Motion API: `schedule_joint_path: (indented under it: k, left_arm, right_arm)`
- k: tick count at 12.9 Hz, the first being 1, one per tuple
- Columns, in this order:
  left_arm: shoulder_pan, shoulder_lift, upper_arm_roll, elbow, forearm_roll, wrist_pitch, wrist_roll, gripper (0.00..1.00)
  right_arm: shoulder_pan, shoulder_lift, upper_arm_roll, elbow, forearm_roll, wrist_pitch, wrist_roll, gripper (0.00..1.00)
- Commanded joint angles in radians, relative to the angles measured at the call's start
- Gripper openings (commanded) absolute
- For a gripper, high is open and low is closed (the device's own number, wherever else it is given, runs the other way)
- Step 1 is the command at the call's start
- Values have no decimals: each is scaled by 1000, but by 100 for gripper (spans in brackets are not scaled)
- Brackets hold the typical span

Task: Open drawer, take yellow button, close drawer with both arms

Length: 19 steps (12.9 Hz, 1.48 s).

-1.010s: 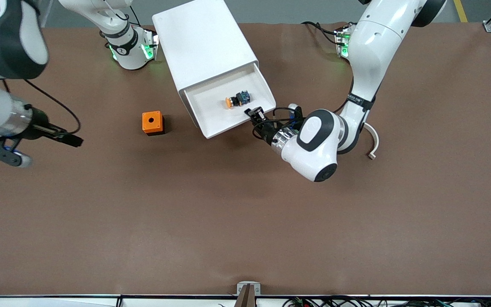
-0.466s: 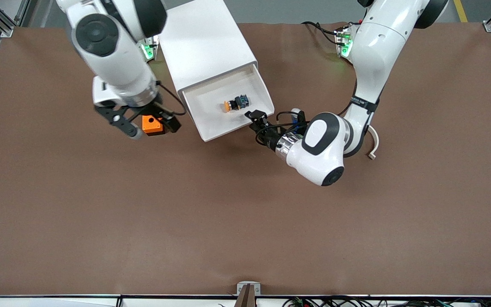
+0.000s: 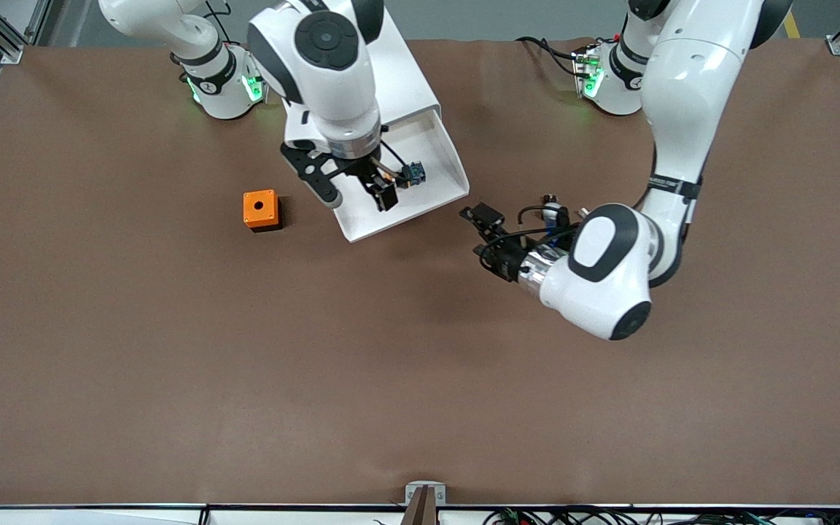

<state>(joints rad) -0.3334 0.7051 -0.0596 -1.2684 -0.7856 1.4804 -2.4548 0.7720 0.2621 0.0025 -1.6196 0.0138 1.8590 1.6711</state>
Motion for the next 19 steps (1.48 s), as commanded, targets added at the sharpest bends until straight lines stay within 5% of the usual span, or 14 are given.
schedule_joint_path:
  k: [1, 4, 8, 13, 17, 18, 19]
  left_arm:
    - [43, -84, -3, -5, 84, -19, 109, 100]
    - [59, -172, -3, -6, 270, -31, 331, 100]
    - [62, -202, 0, -5, 350, -37, 480, 100]
    - [57, -223, 3, 3, 444, -5, 994, 100]
    - [16, -216, -9, -9, 564, 76, 1221, 100]
    - [-16, -210, -12, -16, 592, 101, 1256, 100]
    - [-35, -199, -19, -23, 597, 125, 1269, 100]
  right_arm:
    - [56, 29, -15, 7, -3, 29, 138, 100]
    - [98, 81, -15, 9, -3, 80, 240, 100]
    - [101, 95, -13, 9, -2, 75, 268, 100]
    - [124, 111, -13, 15, 0, 78, 303, 100]
    - [142, 115, -13, 18, 0, 75, 303, 100]
    - [142, 115, -13, 20, 0, 75, 302, 87]
    - [142, 117, -13, 20, 0, 75, 302, 57]
